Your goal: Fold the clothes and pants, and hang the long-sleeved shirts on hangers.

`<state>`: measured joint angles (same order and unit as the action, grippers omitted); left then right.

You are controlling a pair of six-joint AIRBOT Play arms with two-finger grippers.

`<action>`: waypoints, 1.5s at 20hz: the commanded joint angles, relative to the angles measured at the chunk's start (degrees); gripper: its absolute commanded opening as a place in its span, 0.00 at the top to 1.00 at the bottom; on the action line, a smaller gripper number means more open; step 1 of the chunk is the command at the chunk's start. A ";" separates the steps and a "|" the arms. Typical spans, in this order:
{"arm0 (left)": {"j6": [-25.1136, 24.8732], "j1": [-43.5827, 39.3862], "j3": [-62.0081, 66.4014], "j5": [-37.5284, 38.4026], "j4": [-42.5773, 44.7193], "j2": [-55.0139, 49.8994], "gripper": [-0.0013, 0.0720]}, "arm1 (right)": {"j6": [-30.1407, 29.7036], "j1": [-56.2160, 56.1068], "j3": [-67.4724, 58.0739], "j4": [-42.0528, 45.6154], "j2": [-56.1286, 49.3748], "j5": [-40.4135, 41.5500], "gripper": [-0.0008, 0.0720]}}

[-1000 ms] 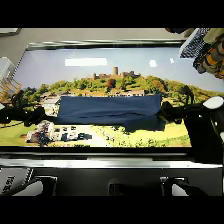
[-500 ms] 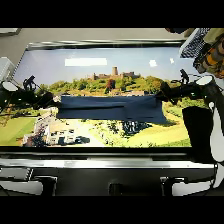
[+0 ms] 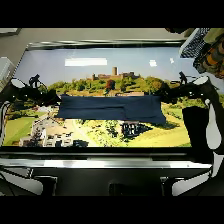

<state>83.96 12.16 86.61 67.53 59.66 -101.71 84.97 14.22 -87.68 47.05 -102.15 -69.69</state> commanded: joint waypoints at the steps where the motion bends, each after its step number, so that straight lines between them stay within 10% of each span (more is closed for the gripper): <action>1: 0.00 1.11 2.82 0.63 0.00 1.18 0.52 | -2.75 5.99 -1.14 0.15 1.44 -4.17 0.41; 4: -0.17 1.31 4.74 3.37 2.10 3.87 0.52 | -4.59 11.69 -1.11 -0.55 -1.01 -12.13 0.23; 22: -0.13 0.61 4.85 5.49 4.00 6.32 0.52 | -13.25 4.24 -1.11 -4.66 -12.92 -9.66 0.26; 30: 0.09 0.59 4.85 5.51 3.78 6.29 0.53 | -11.43 -1.01 -1.18 -3.72 -12.41 -9.64 0.91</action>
<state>83.85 12.80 91.39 73.06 63.57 -95.44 72.03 14.57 -88.75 43.48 -114.93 -79.02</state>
